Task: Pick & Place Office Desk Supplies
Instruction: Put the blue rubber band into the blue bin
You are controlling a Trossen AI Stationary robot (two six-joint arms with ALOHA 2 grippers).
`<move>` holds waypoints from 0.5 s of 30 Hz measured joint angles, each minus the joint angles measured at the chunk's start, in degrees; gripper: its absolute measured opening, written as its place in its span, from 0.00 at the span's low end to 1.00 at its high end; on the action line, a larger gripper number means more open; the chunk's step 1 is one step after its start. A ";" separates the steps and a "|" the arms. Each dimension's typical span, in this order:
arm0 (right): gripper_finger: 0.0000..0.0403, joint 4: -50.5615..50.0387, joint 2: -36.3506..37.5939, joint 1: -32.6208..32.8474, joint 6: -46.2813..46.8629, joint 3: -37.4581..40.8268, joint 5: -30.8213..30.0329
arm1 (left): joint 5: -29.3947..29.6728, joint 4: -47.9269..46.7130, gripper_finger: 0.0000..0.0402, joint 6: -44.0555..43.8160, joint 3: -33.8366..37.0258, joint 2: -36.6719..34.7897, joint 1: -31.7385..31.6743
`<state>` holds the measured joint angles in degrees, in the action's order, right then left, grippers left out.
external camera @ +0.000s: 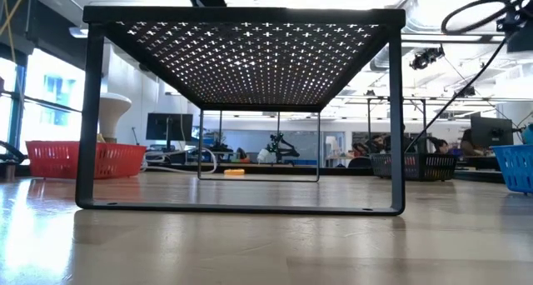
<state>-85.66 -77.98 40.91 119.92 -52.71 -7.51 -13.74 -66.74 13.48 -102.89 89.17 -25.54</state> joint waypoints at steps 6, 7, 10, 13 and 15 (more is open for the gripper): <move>0.01 4.85 -7.19 0.00 -1.67 0.00 0.44 | -0.01 0.07 0.30 0.00 0.00 0.00 0.00; 0.01 6.03 -8.13 0.00 -2.10 0.00 0.83 | 0.00 0.07 0.30 -0.02 0.00 0.00 0.00; 0.01 9.67 -9.98 -0.15 -4.37 0.00 3.93 | 0.00 0.06 0.30 -0.23 0.00 0.00 0.00; 0.01 11.41 -10.57 -0.17 -4.57 0.00 5.69 | -0.02 0.04 0.30 -0.25 0.00 0.00 0.00; 0.01 11.67 -10.53 -0.17 -3.43 0.00 5.92 | -0.03 0.04 0.30 -0.27 0.00 0.00 0.00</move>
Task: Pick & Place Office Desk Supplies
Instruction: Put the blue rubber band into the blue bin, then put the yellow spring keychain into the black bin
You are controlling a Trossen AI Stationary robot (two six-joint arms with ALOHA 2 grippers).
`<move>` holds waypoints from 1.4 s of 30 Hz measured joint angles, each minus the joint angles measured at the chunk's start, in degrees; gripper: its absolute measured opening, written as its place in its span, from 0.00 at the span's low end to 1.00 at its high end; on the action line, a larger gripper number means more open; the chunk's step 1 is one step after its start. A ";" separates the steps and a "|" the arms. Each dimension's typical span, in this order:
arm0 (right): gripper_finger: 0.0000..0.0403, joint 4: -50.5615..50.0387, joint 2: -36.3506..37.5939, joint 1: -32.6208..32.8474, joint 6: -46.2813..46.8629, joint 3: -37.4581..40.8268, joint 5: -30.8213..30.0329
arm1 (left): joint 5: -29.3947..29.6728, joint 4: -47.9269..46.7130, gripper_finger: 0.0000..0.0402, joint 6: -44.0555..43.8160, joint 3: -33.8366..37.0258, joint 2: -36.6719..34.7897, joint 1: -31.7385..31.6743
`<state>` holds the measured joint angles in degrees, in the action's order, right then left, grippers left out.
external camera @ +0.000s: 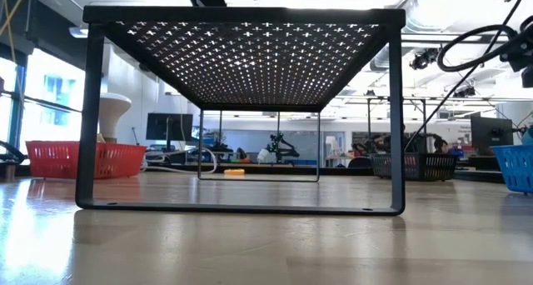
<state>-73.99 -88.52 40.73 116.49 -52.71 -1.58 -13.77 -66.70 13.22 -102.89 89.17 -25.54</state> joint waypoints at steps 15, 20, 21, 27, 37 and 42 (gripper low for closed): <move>0.30 -3.31 0.23 0.00 1.79 -0.03 3.55 | -4.16 -0.74 0.30 0.29 0.00 0.00 0.02; 0.47 -6.64 1.42 0.00 1.92 -0.75 6.51 | -4.18 -0.74 0.30 0.92 0.00 0.00 0.02; 0.48 -7.58 1.80 0.00 2.49 -1.40 6.07 | -4.18 -0.74 0.30 0.92 0.00 0.00 0.02; 0.53 -12.30 3.07 0.04 3.59 -7.47 1.62 | -4.22 -4.05 0.30 4.23 0.02 0.03 -0.22; 0.52 -13.51 3.15 0.04 2.97 -15.86 -7.64 | -10.20 -9.14 0.30 19.94 0.04 3.22 -14.88; 0.52 -10.19 3.13 0.04 3.82 -17.60 -13.50 | -18.13 -2.78 0.30 5.93 0.04 11.85 -22.84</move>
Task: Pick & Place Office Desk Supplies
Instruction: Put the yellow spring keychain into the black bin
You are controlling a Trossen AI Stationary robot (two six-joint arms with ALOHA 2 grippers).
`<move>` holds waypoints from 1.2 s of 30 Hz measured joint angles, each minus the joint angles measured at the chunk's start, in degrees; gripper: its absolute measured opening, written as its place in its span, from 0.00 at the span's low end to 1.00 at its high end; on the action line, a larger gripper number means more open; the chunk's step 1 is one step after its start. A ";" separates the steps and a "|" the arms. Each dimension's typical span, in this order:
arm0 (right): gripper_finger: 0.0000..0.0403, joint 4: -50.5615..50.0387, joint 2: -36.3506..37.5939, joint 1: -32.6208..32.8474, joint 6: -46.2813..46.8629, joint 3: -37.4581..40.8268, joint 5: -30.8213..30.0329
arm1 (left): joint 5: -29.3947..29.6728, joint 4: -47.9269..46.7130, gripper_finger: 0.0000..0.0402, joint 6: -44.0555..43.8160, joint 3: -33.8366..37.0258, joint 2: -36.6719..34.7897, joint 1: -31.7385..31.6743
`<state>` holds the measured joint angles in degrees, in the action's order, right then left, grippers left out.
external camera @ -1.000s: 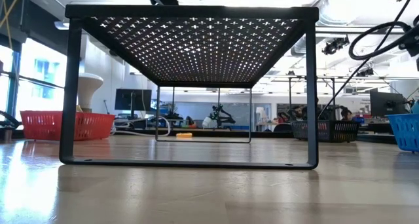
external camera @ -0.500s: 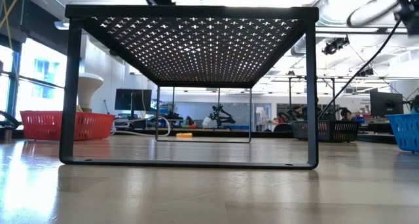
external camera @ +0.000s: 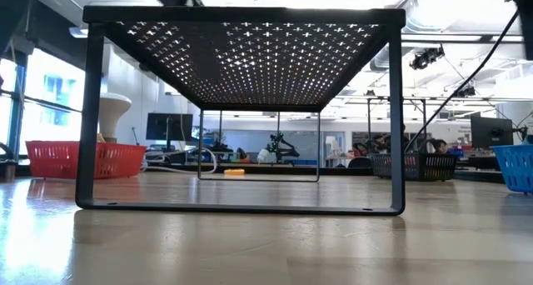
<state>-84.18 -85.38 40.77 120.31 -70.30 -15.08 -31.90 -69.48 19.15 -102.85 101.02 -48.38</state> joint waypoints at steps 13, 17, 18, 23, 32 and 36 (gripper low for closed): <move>0.52 7.91 0.00 -3.13 -1.25 -0.04 -3.86 | 9.63 12.35 0.30 -16.44 0.00 16.21 4.23; 0.52 9.37 0.00 -4.60 -2.30 -0.04 -2.75 | 22.36 13.25 0.30 -17.44 0.00 16.21 6.69; 0.52 9.81 0.00 -5.00 -2.88 -0.04 -2.77 | 24.54 13.34 0.30 -17.48 0.00 16.21 7.37; 0.52 13.03 0.00 -6.73 -5.69 -0.04 -2.77 | 31.67 16.43 0.30 -15.34 -0.09 18.79 9.55; 0.52 17.84 0.00 -8.64 -10.95 -0.04 -2.87 | 30.62 17.72 0.30 -13.15 -0.02 22.71 9.44; 0.52 17.89 0.00 -9.43 -11.15 -0.04 -2.94 | 32.51 20.09 0.30 -12.75 -0.07 23.07 9.19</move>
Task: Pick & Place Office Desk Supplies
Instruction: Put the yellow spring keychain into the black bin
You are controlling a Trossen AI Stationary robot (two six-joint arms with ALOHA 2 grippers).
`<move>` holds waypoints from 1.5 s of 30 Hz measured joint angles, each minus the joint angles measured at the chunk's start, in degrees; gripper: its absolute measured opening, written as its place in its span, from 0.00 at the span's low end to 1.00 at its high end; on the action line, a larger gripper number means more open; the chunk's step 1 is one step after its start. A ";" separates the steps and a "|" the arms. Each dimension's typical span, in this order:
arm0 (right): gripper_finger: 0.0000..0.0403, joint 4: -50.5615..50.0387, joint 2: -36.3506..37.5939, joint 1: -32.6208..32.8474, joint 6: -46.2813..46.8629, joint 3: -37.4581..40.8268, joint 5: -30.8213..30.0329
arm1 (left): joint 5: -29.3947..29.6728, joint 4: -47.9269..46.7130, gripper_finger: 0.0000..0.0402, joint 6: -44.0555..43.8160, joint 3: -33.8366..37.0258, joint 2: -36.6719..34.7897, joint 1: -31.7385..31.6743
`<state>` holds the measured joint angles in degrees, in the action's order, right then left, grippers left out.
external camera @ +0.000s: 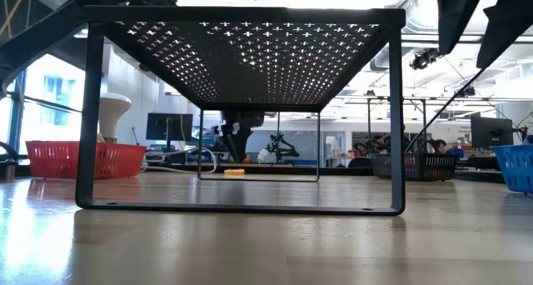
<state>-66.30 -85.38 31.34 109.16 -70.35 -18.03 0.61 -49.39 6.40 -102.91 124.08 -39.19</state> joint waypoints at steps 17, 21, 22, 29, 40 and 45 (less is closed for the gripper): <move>0.52 1.89 0.00 -0.36 -1.50 0.00 -0.04 | 0.80 2.76 0.30 1.76 0.02 3.94 -0.58; 0.52 2.37 0.00 -0.36 -1.50 0.00 -0.04 | 2.70 2.58 0.29 1.76 -0.11 4.54 -0.54; 0.52 2.53 0.00 -0.36 -1.50 0.00 -0.04 | 3.09 2.47 0.29 1.86 -0.23 4.92 -0.51; 0.52 2.77 0.00 -0.36 -2.71 0.00 -0.04 | 3.11 1.91 0.19 4.43 -0.28 6.31 -0.51; 0.52 2.77 -0.02 -0.34 -2.96 0.00 -0.06 | 3.65 1.93 0.02 5.14 -0.13 6.48 -0.07; 0.52 2.77 -0.02 -0.36 -3.82 0.00 -0.06 | 4.53 1.93 0.01 5.21 -0.09 6.45 0.46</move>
<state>-63.53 -85.41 30.98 105.34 -70.35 -18.09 5.14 -47.46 11.62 -103.00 130.54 -38.72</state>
